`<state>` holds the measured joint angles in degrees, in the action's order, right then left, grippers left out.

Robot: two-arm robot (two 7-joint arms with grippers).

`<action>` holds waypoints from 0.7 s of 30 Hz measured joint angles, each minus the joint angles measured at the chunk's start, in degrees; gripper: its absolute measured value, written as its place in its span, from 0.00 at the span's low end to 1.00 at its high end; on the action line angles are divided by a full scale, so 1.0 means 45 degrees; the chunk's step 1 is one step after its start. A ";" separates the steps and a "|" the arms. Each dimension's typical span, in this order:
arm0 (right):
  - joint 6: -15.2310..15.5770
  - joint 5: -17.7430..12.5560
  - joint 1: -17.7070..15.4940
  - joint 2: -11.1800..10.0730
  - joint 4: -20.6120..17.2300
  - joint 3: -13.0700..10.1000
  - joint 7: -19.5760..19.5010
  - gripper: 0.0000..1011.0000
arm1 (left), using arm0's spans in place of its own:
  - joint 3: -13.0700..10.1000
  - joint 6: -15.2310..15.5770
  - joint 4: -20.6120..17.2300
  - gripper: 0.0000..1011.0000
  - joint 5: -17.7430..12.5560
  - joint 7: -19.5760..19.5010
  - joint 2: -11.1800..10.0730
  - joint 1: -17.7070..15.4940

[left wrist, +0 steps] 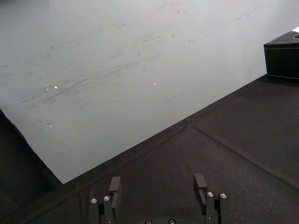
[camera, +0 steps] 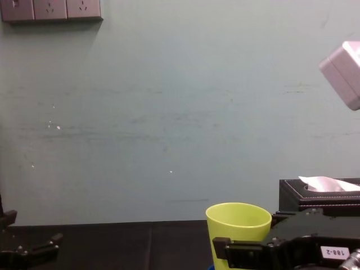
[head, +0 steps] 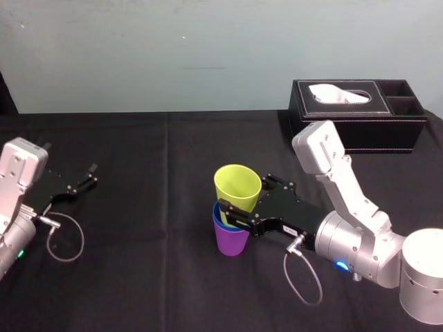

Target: Stack the three plastic cups sequentially using one hand.

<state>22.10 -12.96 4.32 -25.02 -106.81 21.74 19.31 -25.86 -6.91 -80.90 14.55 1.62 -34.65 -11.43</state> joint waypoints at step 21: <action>-0.0391 0.0293 -0.0044 0.0275 0.0503 0.0067 -0.0032 0.73 | 0.0000 0.0000 0.0000 1.00 0.0000 0.0000 0.0000 0.0000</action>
<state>20.34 -11.64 4.13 -23.79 -104.55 22.04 19.17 -25.86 -6.91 -80.90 14.55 1.62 -34.65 -11.43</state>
